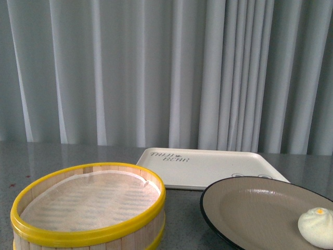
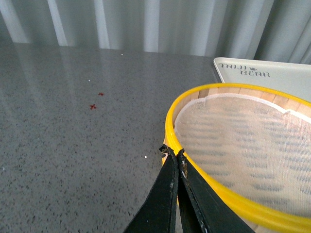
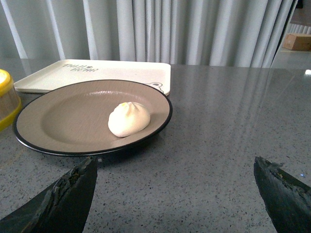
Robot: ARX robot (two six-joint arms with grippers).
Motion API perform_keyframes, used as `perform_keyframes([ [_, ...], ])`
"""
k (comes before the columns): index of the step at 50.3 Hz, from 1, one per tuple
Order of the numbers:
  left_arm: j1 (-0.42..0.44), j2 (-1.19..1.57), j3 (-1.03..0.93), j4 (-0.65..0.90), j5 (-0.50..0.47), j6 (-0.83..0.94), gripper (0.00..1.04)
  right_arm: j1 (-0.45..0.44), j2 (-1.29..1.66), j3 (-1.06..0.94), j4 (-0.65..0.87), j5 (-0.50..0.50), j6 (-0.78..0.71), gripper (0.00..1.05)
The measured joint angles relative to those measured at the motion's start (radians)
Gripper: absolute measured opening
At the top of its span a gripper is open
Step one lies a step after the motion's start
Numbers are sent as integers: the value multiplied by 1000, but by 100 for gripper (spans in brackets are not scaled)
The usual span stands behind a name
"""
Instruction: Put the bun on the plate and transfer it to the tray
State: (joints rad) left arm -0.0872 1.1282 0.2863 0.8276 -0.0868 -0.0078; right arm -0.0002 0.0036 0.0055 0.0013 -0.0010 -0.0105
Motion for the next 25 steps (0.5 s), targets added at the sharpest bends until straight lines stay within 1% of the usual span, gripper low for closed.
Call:
perform_keyframes([
  [7,14,-78,-68,-3,19,0,4,0,0,0,0,0,0,96],
  [11,58,-122,-99,-14,76,0,4,0,0,0,0,0,0,96],
  [17,84,-182,-137,-38,79,0,4,0,0,0,0,0,0,96],
  [25,85,-280,-185,-91,86,0,4,0,0,0,0,0,0,96],
])
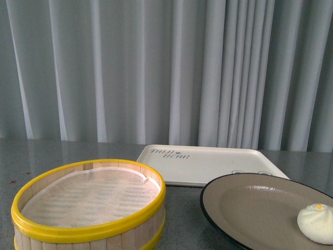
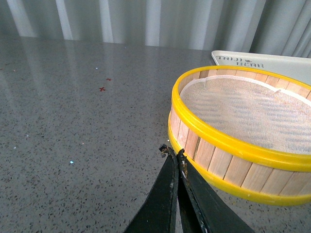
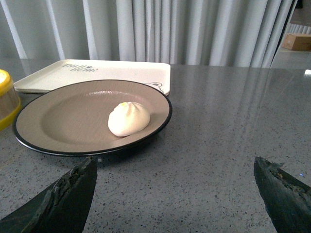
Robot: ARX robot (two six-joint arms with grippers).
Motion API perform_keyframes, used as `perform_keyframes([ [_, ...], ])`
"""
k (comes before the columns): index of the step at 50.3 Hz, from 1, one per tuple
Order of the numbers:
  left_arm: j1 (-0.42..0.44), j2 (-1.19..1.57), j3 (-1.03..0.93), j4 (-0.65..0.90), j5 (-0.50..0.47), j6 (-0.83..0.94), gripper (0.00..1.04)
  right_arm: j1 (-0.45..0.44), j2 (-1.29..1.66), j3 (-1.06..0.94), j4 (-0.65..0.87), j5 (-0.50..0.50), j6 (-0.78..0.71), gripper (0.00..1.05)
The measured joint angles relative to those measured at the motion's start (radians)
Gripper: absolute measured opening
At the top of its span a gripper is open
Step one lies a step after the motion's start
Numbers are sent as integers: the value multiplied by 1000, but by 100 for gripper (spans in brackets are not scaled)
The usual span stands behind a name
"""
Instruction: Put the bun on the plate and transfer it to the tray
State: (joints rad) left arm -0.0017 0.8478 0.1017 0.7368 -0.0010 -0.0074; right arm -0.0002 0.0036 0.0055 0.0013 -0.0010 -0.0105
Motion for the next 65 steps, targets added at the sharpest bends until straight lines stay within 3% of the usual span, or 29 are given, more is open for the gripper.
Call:
perform_keyframes([
  [18,0,-153,-75,-64,0,0,4,0,0,0,0,0,0,96],
  [65,0,-652,-76,-537,0,0,4,0,0,0,0,0,0,96],
])
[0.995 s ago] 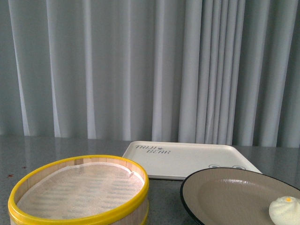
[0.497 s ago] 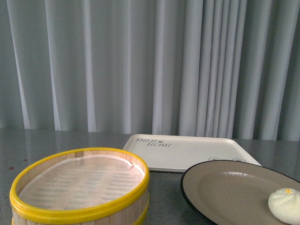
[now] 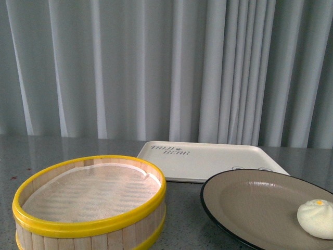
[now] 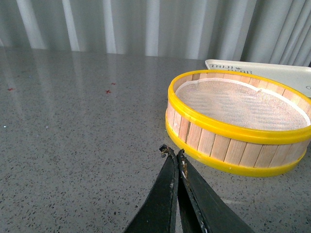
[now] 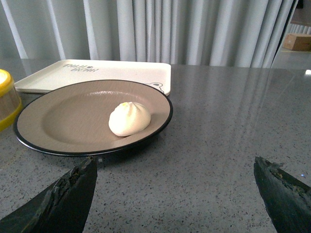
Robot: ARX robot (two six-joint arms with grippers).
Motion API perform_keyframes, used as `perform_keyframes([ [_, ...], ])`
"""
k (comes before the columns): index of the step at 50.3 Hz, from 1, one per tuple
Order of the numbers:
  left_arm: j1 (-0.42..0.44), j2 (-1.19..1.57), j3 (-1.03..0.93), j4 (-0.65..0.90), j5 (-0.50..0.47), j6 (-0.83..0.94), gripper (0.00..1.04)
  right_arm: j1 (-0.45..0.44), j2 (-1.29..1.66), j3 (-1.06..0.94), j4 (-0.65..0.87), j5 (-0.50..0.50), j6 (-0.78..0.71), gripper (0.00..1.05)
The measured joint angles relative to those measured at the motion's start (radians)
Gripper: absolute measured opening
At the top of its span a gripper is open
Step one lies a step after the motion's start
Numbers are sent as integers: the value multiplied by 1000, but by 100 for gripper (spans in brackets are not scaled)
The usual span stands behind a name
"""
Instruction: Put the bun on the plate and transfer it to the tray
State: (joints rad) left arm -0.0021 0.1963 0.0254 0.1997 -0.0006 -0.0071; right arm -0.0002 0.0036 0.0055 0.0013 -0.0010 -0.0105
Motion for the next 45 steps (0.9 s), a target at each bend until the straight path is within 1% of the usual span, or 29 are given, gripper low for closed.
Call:
perform_keyframes([
  [6,0,-27,0,-26,0,0,4,0,0,0,0,0,0,96],
  [9,0,-108,0,-137,0,0,4,0,0,0,0,0,0,96],
  [12,0,-159,0,-189,0,0,4,0,0,0,0,0,0,96],
  [28,0,-193,0,-199,0,2,4,0,0,0,0,0,0,96],
  [31,0,-192,0,-199,0,2,10,0,0,0,0,0,0,96],
  [33,0,-192,0,-199,0,2,17,0,0,0,0,0,0,96],
  [34,0,-192,0,-199,0,2,19,0,0,0,0,0,0,96],
  [45,0,-192,0,-199,0,2,53,0,0,0,0,0,0,96],
])
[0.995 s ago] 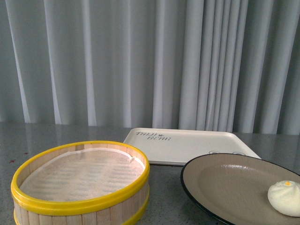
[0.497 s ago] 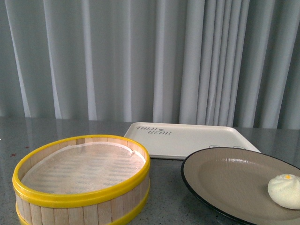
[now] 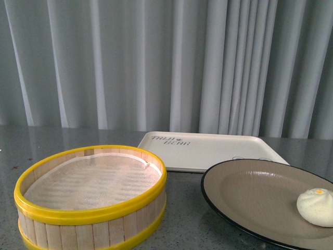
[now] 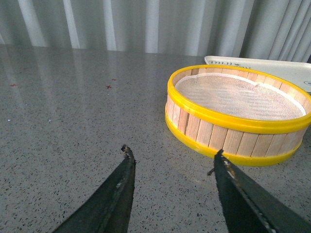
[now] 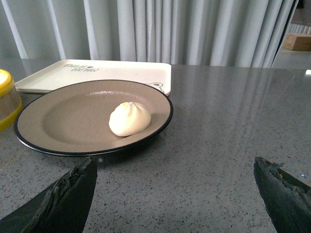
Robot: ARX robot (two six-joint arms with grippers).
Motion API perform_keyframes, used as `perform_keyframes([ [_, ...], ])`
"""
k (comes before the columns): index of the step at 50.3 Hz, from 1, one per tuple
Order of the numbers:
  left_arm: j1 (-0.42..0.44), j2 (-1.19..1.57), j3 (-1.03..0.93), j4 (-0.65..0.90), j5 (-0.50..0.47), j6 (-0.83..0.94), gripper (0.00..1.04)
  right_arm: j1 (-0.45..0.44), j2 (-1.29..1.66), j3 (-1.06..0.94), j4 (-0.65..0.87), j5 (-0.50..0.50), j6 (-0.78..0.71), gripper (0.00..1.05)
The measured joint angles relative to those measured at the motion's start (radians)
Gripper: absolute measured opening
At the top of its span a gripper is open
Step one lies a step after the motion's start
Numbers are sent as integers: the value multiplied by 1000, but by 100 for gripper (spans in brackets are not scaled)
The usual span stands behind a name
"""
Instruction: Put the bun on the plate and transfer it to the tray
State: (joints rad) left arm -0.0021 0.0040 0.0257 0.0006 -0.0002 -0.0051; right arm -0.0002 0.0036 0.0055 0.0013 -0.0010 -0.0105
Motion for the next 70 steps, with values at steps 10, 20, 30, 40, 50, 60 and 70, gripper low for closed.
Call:
perform_keyframes([
  [10,0,0,0,0,0,0,92,0,0,0,0,0,0,96],
  [20,0,0,0,0,0,1,98,0,0,0,0,0,0,96],
  [30,0,0,0,0,0,1,98,0,0,0,0,0,0,96],
  [40,0,0,0,0,-2,1,98,58,187,107,-108,259,-70,96],
  [50,0,0,0,0,0,1,98,-42,428,274,-113,80,-501,96],
  [60,0,0,0,0,0,1,98,-16,607,374,-180,-60,-977,96],
  [70,0,0,0,0,0,1,98,57,761,460,-156,-118,-1235,96],
])
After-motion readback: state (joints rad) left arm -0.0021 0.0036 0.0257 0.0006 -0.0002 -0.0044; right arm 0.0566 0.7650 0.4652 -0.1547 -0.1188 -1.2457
